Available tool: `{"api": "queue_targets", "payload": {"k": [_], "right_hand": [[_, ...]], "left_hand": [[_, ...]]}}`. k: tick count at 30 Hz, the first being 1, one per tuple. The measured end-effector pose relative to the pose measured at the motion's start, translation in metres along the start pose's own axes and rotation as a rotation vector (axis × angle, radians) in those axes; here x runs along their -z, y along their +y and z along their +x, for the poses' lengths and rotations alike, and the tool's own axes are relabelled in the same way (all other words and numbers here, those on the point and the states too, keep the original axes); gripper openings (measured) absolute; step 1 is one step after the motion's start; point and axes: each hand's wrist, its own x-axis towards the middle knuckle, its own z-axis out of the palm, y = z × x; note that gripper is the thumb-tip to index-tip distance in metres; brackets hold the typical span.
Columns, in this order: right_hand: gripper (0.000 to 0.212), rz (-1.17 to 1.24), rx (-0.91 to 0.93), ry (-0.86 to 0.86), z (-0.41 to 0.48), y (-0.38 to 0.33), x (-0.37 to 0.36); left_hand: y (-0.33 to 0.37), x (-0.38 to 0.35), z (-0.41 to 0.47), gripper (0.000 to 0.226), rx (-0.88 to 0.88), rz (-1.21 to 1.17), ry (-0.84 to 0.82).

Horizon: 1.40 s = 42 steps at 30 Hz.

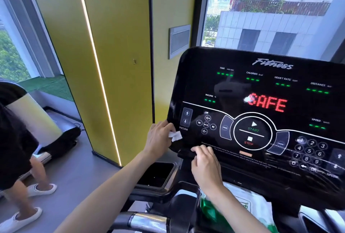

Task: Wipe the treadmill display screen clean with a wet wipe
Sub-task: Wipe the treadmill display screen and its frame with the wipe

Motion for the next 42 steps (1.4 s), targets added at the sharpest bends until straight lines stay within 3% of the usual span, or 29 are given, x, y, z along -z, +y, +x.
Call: {"api": "queue_targets", "payload": {"k": [5, 7, 11, 19, 22, 26, 30, 36, 42], "right_hand": [[0.028, -0.01, -0.009, 0.018, 0.0, 0.0, 0.0], [0.028, -0.024, -0.006, 0.012, -0.001, 0.001, -0.001], [0.028, -0.03, 0.006, -0.011, -0.002, 0.001, 0.0], [0.037, -0.024, -0.008, -0.051, -0.003, 0.001, 0.001], [0.045, 0.019, -0.028, -0.043, -0.004, 0.0, 0.004], [0.046, 0.033, -0.04, -0.061, -0.004, -0.001, 0.007], [0.045, 0.033, -0.048, -0.064, -0.005, -0.002, 0.006], [0.045, 0.026, -0.023, -0.043, -0.007, 0.0, 0.005], [0.045, 0.002, 0.023, -0.018, -0.008, 0.003, 0.002]], "left_hand": [[-0.001, 0.007, 0.003, 0.041, 0.18, -0.106, 0.283], [0.0, 0.008, 0.005, 0.048, 0.12, -0.078, 0.334], [0.0, 0.0, 0.003, 0.052, -0.142, 0.047, 0.231], [-0.026, -0.015, -0.034, 0.045, -0.27, 0.147, 0.006], [-0.029, -0.013, -0.047, 0.052, -0.109, 0.013, -0.017], [-0.013, 0.005, -0.014, 0.036, 0.089, -0.089, 0.11], [0.012, 0.019, 0.028, 0.031, 0.102, -0.065, 0.205], [-0.01, -0.009, -0.002, 0.04, -0.103, 0.029, 0.065], [-0.045, -0.022, -0.083, 0.03, -0.302, 0.103, -0.318]]}}
